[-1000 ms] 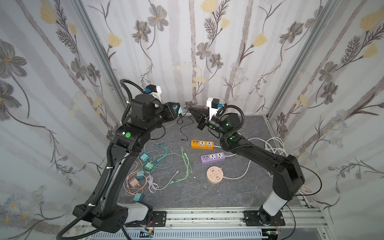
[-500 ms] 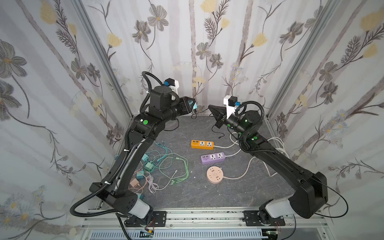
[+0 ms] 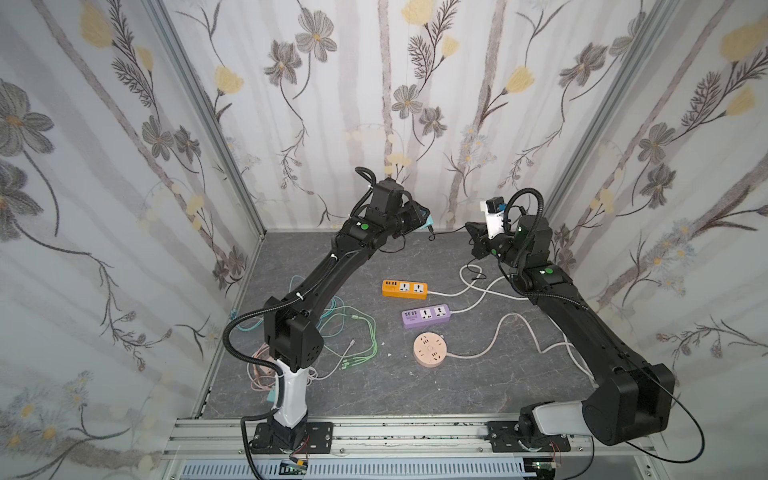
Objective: Insert the plug
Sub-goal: 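Carry the charger toward the far wall with the left gripper while the right gripper follows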
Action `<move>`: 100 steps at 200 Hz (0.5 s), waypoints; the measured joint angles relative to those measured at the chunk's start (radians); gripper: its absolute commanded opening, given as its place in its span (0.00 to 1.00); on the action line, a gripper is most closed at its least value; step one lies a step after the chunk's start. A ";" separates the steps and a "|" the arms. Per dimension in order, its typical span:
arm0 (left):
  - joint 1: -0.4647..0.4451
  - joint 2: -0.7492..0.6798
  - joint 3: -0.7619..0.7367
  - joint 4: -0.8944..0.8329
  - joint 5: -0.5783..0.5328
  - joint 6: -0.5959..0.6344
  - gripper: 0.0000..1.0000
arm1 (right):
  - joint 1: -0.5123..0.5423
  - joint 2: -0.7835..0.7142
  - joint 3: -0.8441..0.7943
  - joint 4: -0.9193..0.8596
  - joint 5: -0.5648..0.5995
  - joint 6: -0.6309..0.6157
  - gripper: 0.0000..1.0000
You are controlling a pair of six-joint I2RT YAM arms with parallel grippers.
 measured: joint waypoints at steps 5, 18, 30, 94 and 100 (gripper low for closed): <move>-0.003 0.023 0.021 0.016 -0.002 -0.011 0.00 | -0.017 0.012 0.021 -0.021 -0.005 -0.010 0.00; -0.007 0.085 0.066 0.058 -0.002 -0.047 0.00 | -0.050 0.051 0.076 -0.067 -0.016 -0.030 0.00; -0.011 0.144 0.109 0.089 0.013 -0.082 0.00 | -0.076 0.095 0.113 -0.094 -0.021 -0.042 0.00; -0.011 0.352 0.214 0.180 0.024 -0.233 0.00 | -0.142 0.249 0.124 -0.215 -0.031 -0.020 0.08; -0.011 0.374 0.222 0.187 0.023 -0.245 0.00 | -0.146 0.261 0.124 -0.226 -0.032 -0.010 0.12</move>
